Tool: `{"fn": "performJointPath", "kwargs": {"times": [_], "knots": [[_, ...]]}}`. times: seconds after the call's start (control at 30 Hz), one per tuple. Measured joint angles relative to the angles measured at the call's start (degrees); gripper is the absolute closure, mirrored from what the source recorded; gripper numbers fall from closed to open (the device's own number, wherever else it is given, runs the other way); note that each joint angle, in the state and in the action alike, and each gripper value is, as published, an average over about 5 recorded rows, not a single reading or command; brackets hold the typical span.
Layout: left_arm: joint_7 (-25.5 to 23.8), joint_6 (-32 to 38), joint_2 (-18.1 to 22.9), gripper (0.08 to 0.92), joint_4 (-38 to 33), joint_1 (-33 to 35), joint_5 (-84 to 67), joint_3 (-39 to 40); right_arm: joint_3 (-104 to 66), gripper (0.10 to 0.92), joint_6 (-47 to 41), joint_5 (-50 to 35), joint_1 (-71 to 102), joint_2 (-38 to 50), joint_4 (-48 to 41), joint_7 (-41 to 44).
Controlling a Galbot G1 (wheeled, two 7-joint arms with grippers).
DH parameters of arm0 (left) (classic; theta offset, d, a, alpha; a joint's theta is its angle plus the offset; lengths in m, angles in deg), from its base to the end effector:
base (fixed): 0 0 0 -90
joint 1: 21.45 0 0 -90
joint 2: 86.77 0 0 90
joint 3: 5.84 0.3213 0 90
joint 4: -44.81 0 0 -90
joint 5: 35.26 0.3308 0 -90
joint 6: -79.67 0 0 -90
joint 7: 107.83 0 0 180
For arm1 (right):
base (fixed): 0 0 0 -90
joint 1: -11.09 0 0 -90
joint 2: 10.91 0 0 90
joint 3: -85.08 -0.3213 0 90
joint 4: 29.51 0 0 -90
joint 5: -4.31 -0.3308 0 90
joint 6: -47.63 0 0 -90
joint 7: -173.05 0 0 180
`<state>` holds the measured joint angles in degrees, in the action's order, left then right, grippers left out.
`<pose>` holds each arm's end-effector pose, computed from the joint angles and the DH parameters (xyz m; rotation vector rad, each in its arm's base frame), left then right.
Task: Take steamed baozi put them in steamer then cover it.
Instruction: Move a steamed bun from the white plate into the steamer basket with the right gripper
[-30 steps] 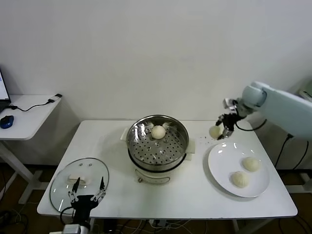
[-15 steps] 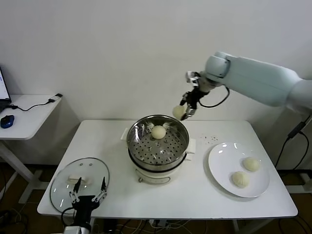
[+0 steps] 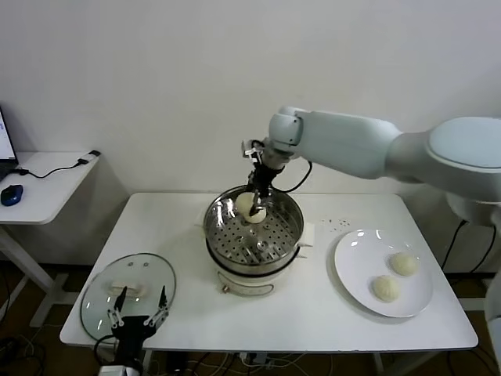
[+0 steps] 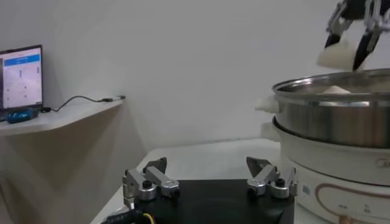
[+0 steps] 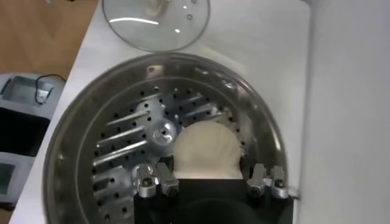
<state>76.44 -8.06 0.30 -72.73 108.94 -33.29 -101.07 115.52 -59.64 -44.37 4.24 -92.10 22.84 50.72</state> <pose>0.1144 0.0353 -0.3163 0.1708 -2.9519 -0.2008 0.5637 0.1430 -0.0659 1.5441 -1.3882 1.2696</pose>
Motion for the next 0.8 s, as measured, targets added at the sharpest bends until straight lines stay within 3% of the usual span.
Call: {"fn": "performJointPath", "kwargs": {"times": [0.37,0.63,0.8], "knots": [[-0.1,-0.1,-0.2,0.177,0.9,-0.7,0.0,-0.2,0.2,0.337,0.4,0.9,5.0,-4.8,-4.7,0.1],[-0.1,-0.2,-0.2,0.177,1.2,-1.4,0.1,-0.2,-0.2,0.214,0.4,1.3,6.0,-5.6,-5.8,0.1],[-0.1,-0.2,-0.2,0.177,1.3,-1.5,0.2,-0.1,-0.7,0.203,0.6,1.3,5.3,-4.8,-5.1,0.3]]}}
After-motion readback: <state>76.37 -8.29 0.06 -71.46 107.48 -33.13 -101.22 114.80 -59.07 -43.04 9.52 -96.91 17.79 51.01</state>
